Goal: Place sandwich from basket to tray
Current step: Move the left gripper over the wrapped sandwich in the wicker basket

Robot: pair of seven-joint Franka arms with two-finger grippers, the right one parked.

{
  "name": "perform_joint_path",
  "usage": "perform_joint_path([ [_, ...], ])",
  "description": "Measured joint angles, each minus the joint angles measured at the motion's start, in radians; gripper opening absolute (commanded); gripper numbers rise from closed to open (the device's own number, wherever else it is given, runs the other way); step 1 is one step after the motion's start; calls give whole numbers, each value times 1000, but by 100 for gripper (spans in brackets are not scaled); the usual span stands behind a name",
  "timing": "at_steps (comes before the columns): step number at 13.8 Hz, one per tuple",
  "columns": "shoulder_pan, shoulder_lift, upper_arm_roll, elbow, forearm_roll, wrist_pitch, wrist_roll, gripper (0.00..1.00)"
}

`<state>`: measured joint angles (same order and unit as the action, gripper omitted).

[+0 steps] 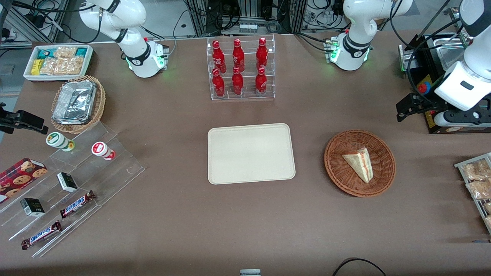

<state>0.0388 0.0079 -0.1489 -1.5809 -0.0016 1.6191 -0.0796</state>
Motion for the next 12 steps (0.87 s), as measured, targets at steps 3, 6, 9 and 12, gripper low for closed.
perform_joint_path([
  [3,1,3,14,5,0,-18,0,100],
  [6,3,8,47,-14,10,-34,4,100],
  [9,3,6,46,-186,39,151,-12,100],
  [12,2,1,34,-395,39,405,-175,100],
])
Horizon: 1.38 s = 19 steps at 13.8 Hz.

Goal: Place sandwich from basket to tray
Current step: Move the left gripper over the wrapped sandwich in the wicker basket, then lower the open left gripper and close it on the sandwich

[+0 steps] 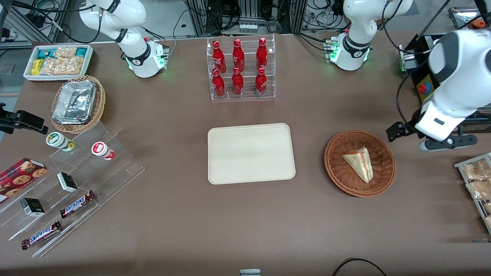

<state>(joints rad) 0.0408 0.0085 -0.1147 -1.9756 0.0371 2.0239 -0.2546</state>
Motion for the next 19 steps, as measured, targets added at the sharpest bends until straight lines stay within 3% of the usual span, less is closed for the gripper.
perform_joint_path([
  [5,-4,0,-48,-261,0,364,-308,100],
  [12,-1,87,-45,-475,0,769,-424,97],
  [13,-1,120,-45,-484,0,808,-428,81],
  [14,-1,152,-44,-486,0,830,-430,30],
  [15,-1,177,-44,-485,0,846,-432,0],
  [19,0,207,-42,-466,0,860,-434,0],
])
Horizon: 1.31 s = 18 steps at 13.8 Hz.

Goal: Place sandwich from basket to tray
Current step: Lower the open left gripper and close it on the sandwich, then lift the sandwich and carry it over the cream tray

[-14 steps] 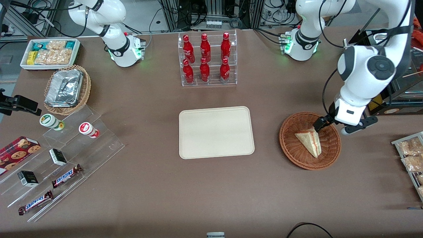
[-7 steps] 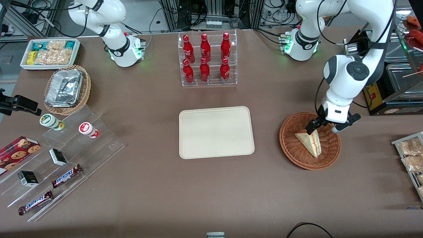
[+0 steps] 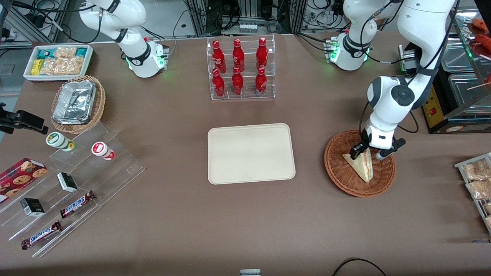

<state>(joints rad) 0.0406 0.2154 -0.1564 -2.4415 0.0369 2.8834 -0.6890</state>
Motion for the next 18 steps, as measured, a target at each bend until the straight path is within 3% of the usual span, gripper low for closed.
perform_joint_path([
  [5,0,-40,-1,66,5,-100,0,0],
  [8,-3,-122,-22,176,11,-369,0,0],
  [12,-8,-172,-144,506,12,-823,-5,0],
  [15,-11,-152,-269,603,23,-889,-69,0],
  [18,-60,-60,-388,654,117,-889,-217,0],
])
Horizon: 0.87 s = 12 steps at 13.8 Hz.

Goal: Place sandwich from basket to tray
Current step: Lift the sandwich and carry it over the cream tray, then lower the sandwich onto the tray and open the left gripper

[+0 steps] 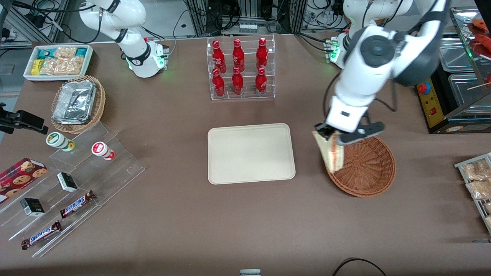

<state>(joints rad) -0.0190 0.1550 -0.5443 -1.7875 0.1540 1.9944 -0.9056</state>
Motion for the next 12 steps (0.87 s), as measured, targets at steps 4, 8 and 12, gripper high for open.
perform_joint_path([
  [4,-207,204,-14,100,130,2,-169,0],
  [8,-328,403,-13,193,229,13,-218,0],
  [12,-383,517,-11,221,295,129,-270,0],
])
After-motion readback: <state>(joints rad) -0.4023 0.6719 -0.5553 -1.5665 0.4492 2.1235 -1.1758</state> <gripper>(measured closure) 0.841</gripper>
